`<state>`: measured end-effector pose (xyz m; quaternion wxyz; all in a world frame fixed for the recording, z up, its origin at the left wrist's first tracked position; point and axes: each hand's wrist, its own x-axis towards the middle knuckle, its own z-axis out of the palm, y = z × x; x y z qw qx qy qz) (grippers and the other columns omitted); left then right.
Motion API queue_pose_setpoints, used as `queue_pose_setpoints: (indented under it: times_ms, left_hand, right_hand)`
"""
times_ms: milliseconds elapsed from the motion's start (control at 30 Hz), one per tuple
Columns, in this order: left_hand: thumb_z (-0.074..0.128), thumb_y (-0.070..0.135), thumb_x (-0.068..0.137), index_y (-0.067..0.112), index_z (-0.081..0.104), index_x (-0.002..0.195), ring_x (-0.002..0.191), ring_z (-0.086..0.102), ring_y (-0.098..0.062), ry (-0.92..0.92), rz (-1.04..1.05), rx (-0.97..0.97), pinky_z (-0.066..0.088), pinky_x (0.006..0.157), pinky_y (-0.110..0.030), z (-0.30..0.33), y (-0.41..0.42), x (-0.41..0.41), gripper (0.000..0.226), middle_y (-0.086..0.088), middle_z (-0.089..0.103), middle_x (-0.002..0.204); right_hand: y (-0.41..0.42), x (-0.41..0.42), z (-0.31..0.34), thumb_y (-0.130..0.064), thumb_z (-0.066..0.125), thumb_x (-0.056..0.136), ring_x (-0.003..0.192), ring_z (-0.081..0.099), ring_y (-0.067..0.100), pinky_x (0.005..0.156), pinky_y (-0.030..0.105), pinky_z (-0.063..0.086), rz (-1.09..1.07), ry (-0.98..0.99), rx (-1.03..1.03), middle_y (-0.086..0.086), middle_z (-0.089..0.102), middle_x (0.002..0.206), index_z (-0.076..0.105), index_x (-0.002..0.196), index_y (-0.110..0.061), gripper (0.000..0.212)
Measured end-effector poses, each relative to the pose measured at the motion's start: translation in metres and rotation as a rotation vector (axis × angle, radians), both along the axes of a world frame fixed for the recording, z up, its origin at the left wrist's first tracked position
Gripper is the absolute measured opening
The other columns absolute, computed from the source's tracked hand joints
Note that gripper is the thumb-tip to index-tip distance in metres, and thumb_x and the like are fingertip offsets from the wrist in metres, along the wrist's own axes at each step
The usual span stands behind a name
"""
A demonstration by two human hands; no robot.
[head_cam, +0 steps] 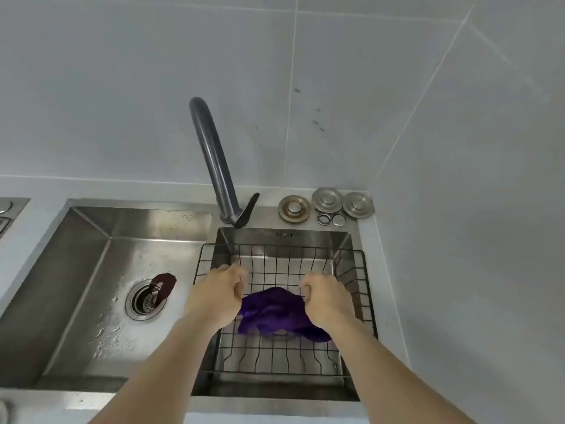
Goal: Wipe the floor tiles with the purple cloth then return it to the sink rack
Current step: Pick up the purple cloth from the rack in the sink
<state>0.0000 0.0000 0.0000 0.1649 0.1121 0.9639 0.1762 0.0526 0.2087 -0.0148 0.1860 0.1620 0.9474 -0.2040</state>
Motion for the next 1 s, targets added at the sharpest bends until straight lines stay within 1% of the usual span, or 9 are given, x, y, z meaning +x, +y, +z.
queue_pose_setpoints:
  times_ms: [133, 267, 400, 500, 600, 733, 833, 933, 1000]
  left_hand:
    - [0.047, 0.022, 0.099, 0.031, 0.063, 0.119, 0.103, 0.066, -0.017, -0.133, -0.006, -0.082, 0.056, 0.086, -0.037, -0.036, 0.010, -0.018, 0.028, 0.011, 0.069, 0.117]
    - [0.053, 0.030, 0.099, 0.034, 0.060, 0.123, 0.112, 0.065, -0.022, -0.240, -0.046, -0.158, 0.052, 0.090, -0.037, -0.065, 0.023, -0.025, 0.025, 0.009, 0.068, 0.124]
    - [0.060, 0.033, 0.096, 0.034, 0.057, 0.131, 0.116, 0.063, -0.023, -0.226, -0.057, -0.190, 0.049, 0.089, -0.037, -0.086, 0.027, -0.026, 0.035, 0.007, 0.065, 0.126]
    - [0.059, 0.027, 0.096, 0.033, 0.062, 0.122, 0.110, 0.064, -0.024, -0.226, -0.050, -0.197, 0.044, 0.080, -0.034, -0.091, 0.027, -0.027, 0.027, 0.005, 0.066, 0.119]
    - [0.055, 0.024, 0.098, 0.028, 0.063, 0.112, 0.103, 0.064, -0.025, -0.221, -0.055, -0.200, 0.039, 0.078, -0.034, -0.086, 0.026, -0.025, 0.017, 0.002, 0.066, 0.110]
    - [0.056, 0.025, 0.099, 0.024, 0.058, 0.109, 0.102, 0.062, -0.024, -0.154, -0.012, -0.113, 0.045, 0.080, -0.035, -0.065, 0.018, -0.020, 0.010, 0.003, 0.061, 0.112]
    - [0.053, 0.025, 0.100, 0.025, 0.053, 0.103, 0.088, 0.060, -0.020, -0.082, 0.000, -0.057, 0.046, 0.073, -0.034, -0.039, 0.006, -0.017, 0.003, 0.004, 0.064, 0.103]
    - [0.051, 0.022, 0.098, 0.029, 0.047, 0.097, 0.072, 0.053, -0.016, -0.007, 0.004, -0.060, 0.036, 0.061, -0.029, -0.007, -0.013, -0.009, 0.008, 0.006, 0.065, 0.091]
    - [0.052, 0.020, 0.096, 0.031, 0.048, 0.096, 0.070, 0.050, -0.016, 0.067, 0.024, -0.043, 0.032, 0.058, -0.027, 0.020, -0.029, 0.003, 0.012, 0.008, 0.062, 0.089]
  right_hand:
    - [0.001, -0.016, -0.035, -0.009, 0.055, 0.098, 0.101, 0.069, 0.030, 0.083, 0.040, 0.058, 0.000, -0.082, -0.005, 0.003, 0.074, 0.106, 0.071, 0.110, -0.024, 0.025]
    - [0.001, -0.022, -0.060, -0.025, 0.063, 0.100, 0.110, 0.068, 0.027, 0.080, 0.035, 0.051, -0.002, -0.085, -0.026, 0.001, 0.073, 0.116, 0.067, 0.122, -0.026, 0.023]
    - [0.000, -0.024, -0.073, -0.024, 0.067, 0.098, 0.111, 0.069, 0.024, 0.086, 0.035, 0.054, -0.048, -0.075, -0.064, -0.001, 0.074, 0.119, 0.068, 0.126, -0.026, 0.028]
    - [0.002, -0.026, -0.076, -0.021, 0.067, 0.097, 0.104, 0.071, 0.025, 0.084, 0.035, 0.057, -0.061, -0.101, -0.094, 0.000, 0.077, 0.108, 0.076, 0.114, -0.025, 0.019]
    - [0.005, -0.025, -0.074, -0.023, 0.068, 0.096, 0.098, 0.071, 0.023, 0.079, 0.033, 0.055, -0.093, -0.083, -0.109, -0.003, 0.077, 0.102, 0.078, 0.102, -0.027, 0.012]
    - [0.008, -0.017, -0.059, -0.024, 0.071, 0.095, 0.096, 0.066, 0.020, 0.079, 0.037, 0.057, -0.143, 0.007, -0.148, -0.006, 0.067, 0.105, 0.069, 0.095, -0.027, 0.003]
    - [0.010, -0.008, -0.039, -0.021, 0.071, 0.094, 0.090, 0.066, 0.017, 0.082, 0.041, 0.059, -0.159, 0.047, -0.181, -0.008, 0.069, 0.097, 0.063, 0.087, -0.028, 0.013]
    - [0.009, 0.007, -0.010, -0.016, 0.067, 0.096, 0.087, 0.068, 0.020, 0.082, 0.043, 0.060, -0.216, 0.120, -0.164, -0.004, 0.070, 0.092, 0.061, 0.085, -0.026, 0.016]
    - [0.005, 0.024, 0.017, -0.016, 0.065, 0.098, 0.083, 0.067, 0.018, 0.076, 0.039, 0.060, -0.252, 0.201, -0.151, -0.002, 0.069, 0.089, 0.058, 0.085, -0.027, 0.018]
